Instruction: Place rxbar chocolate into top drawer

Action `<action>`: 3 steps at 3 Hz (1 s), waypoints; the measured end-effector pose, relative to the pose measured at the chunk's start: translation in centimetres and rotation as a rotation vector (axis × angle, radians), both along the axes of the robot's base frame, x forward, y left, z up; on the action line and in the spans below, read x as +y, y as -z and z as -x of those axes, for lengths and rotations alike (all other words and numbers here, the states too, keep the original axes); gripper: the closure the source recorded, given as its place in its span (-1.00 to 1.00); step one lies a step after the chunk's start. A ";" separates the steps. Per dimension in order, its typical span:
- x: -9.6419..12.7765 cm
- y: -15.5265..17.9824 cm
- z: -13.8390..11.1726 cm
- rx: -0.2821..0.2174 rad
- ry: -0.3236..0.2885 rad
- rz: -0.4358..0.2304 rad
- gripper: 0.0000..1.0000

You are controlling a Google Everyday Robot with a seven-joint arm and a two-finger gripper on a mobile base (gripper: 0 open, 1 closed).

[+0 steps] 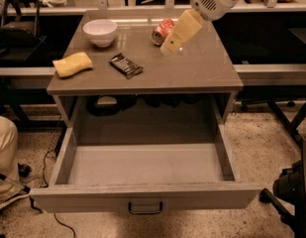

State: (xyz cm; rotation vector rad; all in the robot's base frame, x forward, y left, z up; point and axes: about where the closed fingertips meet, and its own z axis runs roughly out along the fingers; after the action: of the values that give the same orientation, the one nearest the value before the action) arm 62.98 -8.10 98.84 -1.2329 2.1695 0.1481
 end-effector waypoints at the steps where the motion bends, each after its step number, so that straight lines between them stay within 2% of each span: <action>1: 0.9 0.6 -0.3 0.002 0.015 -0.007 -1.00; 2: 4.1 3.4 -3.0 0.029 0.065 -0.036 -1.00; 3: 6.9 6.3 -6.5 0.069 0.147 -0.085 -1.00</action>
Offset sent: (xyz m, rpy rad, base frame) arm 0.0711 0.0865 -0.0701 0.1028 0.0751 -0.1711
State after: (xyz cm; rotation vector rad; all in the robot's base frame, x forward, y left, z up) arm 69.45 -1.18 92.56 -1.0313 2.2791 0.2222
